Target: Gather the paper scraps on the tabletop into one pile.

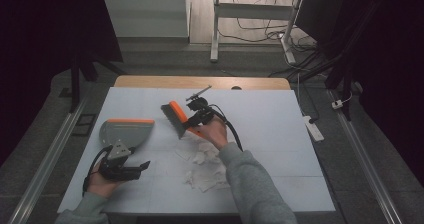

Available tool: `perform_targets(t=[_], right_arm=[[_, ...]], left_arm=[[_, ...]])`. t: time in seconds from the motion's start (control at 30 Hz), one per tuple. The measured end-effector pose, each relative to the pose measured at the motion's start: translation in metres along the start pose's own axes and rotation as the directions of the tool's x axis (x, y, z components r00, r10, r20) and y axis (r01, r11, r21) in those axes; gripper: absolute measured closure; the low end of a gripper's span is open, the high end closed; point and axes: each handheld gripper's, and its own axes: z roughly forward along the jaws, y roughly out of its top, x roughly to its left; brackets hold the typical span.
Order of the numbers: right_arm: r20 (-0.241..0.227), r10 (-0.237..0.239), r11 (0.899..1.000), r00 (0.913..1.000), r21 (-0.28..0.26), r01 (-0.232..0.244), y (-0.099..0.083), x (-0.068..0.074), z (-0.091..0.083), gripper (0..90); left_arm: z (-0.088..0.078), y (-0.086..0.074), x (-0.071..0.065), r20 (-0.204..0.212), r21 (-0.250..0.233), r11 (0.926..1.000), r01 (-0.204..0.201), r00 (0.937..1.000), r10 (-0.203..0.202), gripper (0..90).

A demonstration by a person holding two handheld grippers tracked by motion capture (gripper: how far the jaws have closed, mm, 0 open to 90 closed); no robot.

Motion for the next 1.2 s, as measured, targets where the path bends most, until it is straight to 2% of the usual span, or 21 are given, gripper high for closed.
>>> perform_targets(t=[0.13,0.27,0.33,0.43,0.53,0.67,0.83,1.1,1.2], right_arm=[[0.033,0.045,0.999,0.9984,0.012,-0.046,-0.023,-0.019,-0.024,70.5],[0.045,0.057,0.998,0.9973,-0.015,-0.057,-0.047,-0.029,-0.052,70.4],[0.051,0.031,0.999,0.9982,-0.043,-0.029,-0.052,-0.025,-0.066,70.4],[0.032,-0.02,0.995,0.9993,-0.092,0.023,-0.053,-0.013,-0.085,70.4],[0.024,-0.073,0.992,0.997,-0.105,0.075,-0.049,0.001,-0.094,70.4],[0.018,-0.123,0.987,0.9922,-0.098,0.124,-0.045,0.018,-0.091,70.4],[-0.028,-0.162,0.984,0.9865,-0.081,0.159,-0.044,0.037,-0.077,70.4],[-0.106,-0.199,0.98,0.9743,-0.035,0.196,-0.053,0.061,-0.053,70.4],[-0.135,-0.188,0.982,0.9729,-0.014,0.187,-0.054,0.066,-0.039,70.4]], left_arm=[[-0.001,0.001,-0.001,0.001,0.001,1.0,-0.006,1.0,0.006,25.9],[0.0,0.001,-0.003,0.004,0.004,0.9999,-0.011,0.9999,0.011,25.9],[0.001,0.002,-0.003,0.003,0.01,0.9999,-0.013,0.9999,0.013,25.8],[0.001,0.002,-0.003,0.0,0.011,0.9999,-0.011,0.9999,0.011,25.8],[0.001,0.002,-0.003,-0.001,0.01,0.9999,-0.009,1.0,0.009,25.8],[0.0,0.001,-0.002,-0.003,0.008,1.0,-0.002,1.0,0.002,25.8],[-0.001,0.0,0.0,-0.005,0.002,1.0,0.004,1.0,-0.004,25.8],[-0.003,0.0,0.003,-0.014,-0.005,0.9999,0.014,0.9998,-0.014,25.8],[-0.003,0.0,0.003,-0.014,-0.004,0.9999,0.013,0.9998,-0.013,25.8]])
